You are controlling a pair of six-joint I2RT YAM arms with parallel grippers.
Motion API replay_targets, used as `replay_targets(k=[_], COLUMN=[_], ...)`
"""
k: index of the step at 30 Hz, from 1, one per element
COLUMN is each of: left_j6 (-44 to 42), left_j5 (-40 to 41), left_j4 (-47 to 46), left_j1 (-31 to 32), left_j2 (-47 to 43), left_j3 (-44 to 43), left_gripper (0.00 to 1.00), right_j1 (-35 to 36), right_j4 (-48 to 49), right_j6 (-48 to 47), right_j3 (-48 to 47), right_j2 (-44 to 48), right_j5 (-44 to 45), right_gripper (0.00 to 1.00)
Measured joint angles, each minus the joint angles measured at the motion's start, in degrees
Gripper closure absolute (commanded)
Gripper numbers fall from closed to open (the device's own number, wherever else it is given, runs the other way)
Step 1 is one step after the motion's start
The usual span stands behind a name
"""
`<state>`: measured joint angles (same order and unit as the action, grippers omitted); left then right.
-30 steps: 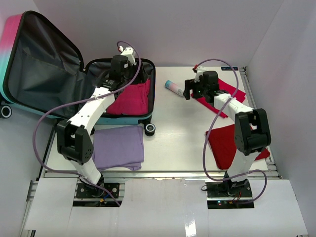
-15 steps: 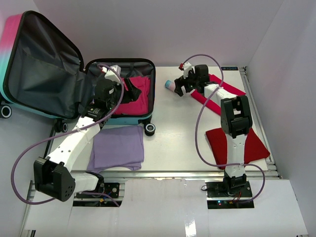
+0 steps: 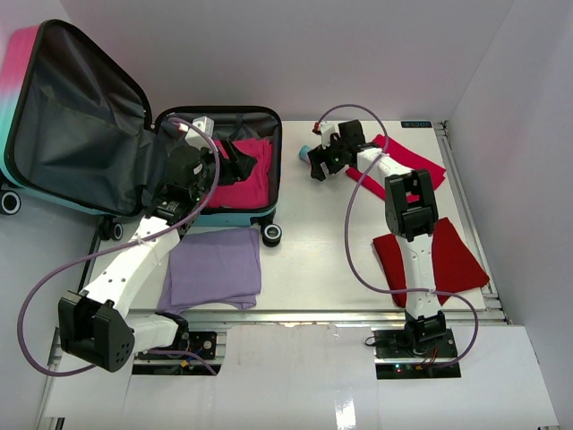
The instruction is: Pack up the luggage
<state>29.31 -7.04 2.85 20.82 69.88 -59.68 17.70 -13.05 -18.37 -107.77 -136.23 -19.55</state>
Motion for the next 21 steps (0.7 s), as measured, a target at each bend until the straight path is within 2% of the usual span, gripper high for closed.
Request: replay_targets(k=[1, 5, 7, 9, 10, 15, 21], left_j6=[0.18, 0.72, 0.86, 0.98, 1.06, 1.48, 4.26], left_j5=[-0.07, -0.51, -0.8, -1.12, -1.31, -3.44, -7.7], left_j4=[-0.32, -0.83, -1.28, -1.89, -2.12, -3.47, -5.75], left_j1=[0.0, 0.0, 0.0, 0.0, 0.0, 0.0, -0.02], left_j2=[-0.03, 0.01, 0.03, 0.03, 0.03, 0.28, 3.2], left_j3=[0.3, 1.4, 1.7, 1.89, 1.91, 1.88, 1.88], left_gripper=[0.29, 0.3, 0.3, 0.3, 0.3, 0.29, 0.24], right_j1=[0.11, 0.63, 0.87, 1.13, 1.24, 1.67, 2.02], right_j4=[-0.66, -2.63, -3.08, -3.12, -2.84, 0.74, 4.12], right_j6=[0.34, 1.92, 2.7, 3.29, 3.4, 5.38, 11.57], right_j3=[-0.43, -1.21, -1.22, -1.19, -0.93, 7.21, 23.81], right_j2=[-0.08, -0.12, -0.12, -0.11, 0.02, 4.81, 19.28], right_j5=[0.2, 1.22, 1.82, 2.27, 2.55, 3.93, 4.91], right_gripper=[0.19, 0.55, 0.68, 0.88, 0.92, 0.92, 0.92])
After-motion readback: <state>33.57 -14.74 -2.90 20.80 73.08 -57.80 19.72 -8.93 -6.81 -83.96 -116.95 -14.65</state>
